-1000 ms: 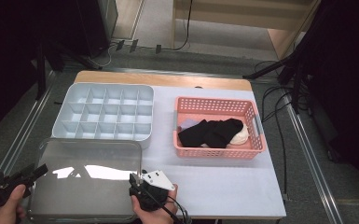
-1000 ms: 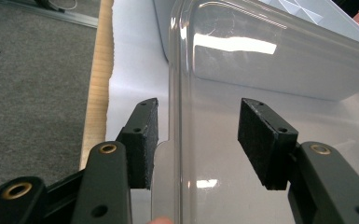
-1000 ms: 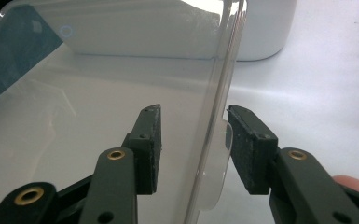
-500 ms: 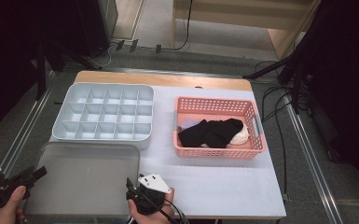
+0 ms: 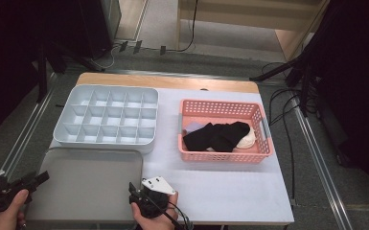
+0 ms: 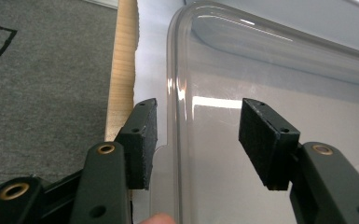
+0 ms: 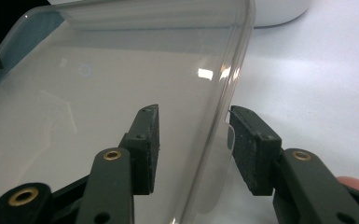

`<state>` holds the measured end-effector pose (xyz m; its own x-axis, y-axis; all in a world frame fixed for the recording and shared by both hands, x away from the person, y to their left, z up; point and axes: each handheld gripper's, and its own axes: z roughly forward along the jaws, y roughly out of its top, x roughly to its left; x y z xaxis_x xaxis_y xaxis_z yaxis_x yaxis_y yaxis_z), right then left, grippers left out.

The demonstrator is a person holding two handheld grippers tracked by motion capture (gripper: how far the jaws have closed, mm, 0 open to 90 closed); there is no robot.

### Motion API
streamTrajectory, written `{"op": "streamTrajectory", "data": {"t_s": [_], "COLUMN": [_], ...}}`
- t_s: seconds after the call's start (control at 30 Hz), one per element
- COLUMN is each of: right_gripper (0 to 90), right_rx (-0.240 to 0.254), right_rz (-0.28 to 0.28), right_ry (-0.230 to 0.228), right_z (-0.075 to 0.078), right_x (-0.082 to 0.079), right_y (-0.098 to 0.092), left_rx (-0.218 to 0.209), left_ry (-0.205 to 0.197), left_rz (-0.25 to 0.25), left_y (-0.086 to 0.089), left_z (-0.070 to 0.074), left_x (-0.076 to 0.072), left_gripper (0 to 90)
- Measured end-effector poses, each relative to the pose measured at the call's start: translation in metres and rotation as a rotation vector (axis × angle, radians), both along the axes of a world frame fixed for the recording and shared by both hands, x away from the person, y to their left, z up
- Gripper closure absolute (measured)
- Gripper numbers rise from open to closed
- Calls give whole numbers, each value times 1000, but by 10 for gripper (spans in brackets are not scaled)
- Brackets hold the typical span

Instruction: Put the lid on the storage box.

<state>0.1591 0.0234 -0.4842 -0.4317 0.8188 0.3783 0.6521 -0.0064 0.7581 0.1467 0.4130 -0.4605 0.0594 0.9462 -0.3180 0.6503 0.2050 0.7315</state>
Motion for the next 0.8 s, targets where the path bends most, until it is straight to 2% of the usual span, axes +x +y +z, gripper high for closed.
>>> {"op": "streamTrajectory", "data": {"t_s": [0.17, 0.2, 0.23, 0.27, 0.37, 0.47, 0.53, 0.63, 0.7, 0.8], "right_gripper": [537, 548, 565, 572, 570, 567, 556, 535, 527, 508], "right_rx": [-21, -36, -59, -80, -88, -80, -85, -77, -79, -73], "right_rz": [11, 6, 2, -5, 1, -1, -2, 1, 4, -2], "right_ry": [9, 4, -1, 1, -5, 2, -1, -14, -18, -32], "right_z": [-2, -2, -3, -3, -4, -3, -3, -2, -1, 2], "right_x": [2, 2, 3, 3, 4, 5, 6, 8, 8, 10], "right_y": [1, 2, 3, 4, 5, 4, 2, -1, -3, -7], "left_rx": [22, 40, 75, 91, 132, 123, 115, 124, 131, 148], "left_ry": [32, 42, 43, 51, 54, 54, 41, -20, -56, -86], "left_rz": [-6, -5, 0, -11, -10, -15, -15, 0, -3, -23], "left_y": [-1, -2, -4, -6, -11, -9, -9, -11, -13, -20], "left_z": [-1, -2, -2, -1, -1, 0, 1, 4, 6, 7], "left_x": [4, 5, 5, 6, 8, 9, 7, 5, 4, 5], "left_gripper": [484, 487, 509, 552, 532, 513, 491, 473, 459, 419]}}
